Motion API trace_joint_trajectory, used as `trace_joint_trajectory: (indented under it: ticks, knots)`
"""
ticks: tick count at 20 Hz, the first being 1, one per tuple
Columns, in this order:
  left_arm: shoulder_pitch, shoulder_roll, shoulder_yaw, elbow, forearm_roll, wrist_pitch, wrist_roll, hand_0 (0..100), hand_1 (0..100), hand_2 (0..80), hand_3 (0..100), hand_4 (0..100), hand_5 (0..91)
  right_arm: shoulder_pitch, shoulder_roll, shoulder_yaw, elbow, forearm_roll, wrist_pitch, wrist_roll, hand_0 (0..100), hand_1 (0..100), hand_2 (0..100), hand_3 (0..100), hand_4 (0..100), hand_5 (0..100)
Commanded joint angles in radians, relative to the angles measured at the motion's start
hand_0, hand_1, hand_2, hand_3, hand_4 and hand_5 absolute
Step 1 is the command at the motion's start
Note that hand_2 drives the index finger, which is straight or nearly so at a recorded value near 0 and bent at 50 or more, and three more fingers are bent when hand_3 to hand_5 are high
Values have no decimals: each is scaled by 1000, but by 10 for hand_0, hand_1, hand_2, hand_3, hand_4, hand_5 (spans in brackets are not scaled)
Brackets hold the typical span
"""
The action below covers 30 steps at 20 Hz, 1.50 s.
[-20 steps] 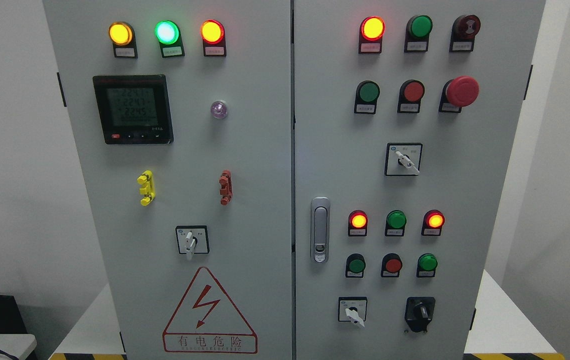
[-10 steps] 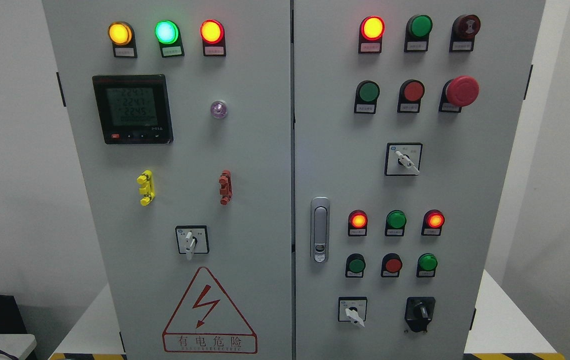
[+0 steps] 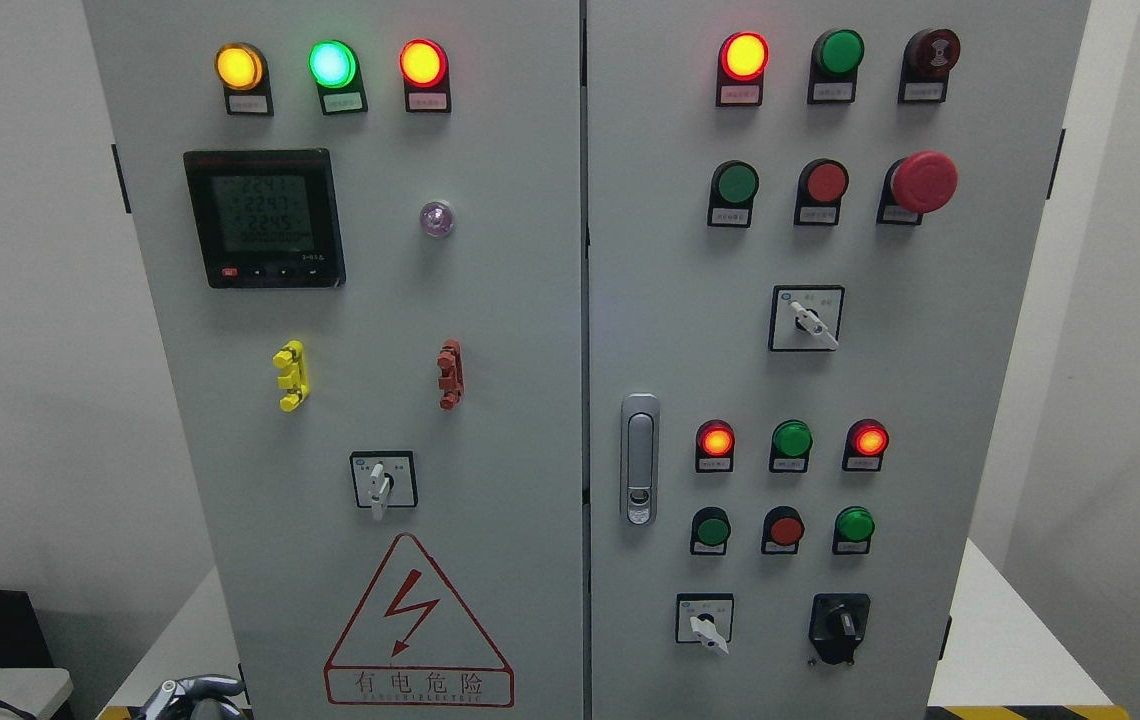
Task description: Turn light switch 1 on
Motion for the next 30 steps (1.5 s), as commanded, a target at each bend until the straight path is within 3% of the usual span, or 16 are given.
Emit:
trace_joint_trajectory:
  ticks: [1, 7, 11, 16, 24, 28, 30]
  knots:
    - [-32, -56, -141, -41, -56, 43, 34, 0, 303, 535, 804, 844, 827, 0, 0, 0, 0, -17, 1, 0, 120, 389, 0, 0, 0, 0]
    - [-73, -64, -172, -41, -79, 178, 95, 0, 319, 536, 801, 838, 834, 0, 0, 0, 0, -17, 1, 0, 120, 389, 0, 0, 0, 0]
    - [-113, -65, -196, -40, -73, 250, 100, 0, 324, 524, 775, 816, 827, 0, 0, 0, 0, -17, 1, 0, 120, 389, 0, 0, 0, 0]
    - [-136, -70, -232, -38, -58, 290, 120, 16, 364, 504, 750, 797, 812, 0, 0, 0, 0, -17, 1, 0, 120, 389, 0, 0, 0, 0]
    - [-172, -74, -232, -37, 8, 332, 121, 155, 322, 511, 770, 802, 815, 0, 0, 0, 0, -17, 1, 0, 120, 389, 0, 0, 0, 0]
    - [-218, -77, -232, -38, 8, 410, 176, 171, 320, 511, 774, 803, 820, 0, 0, 0, 0, -18, 1, 0, 120, 389, 0, 0, 0, 0]
    - [-230, -79, -232, -37, 8, 430, 178, 173, 322, 511, 774, 804, 822, 0, 0, 0, 0, -17, 1, 0, 120, 389, 0, 0, 0, 0]
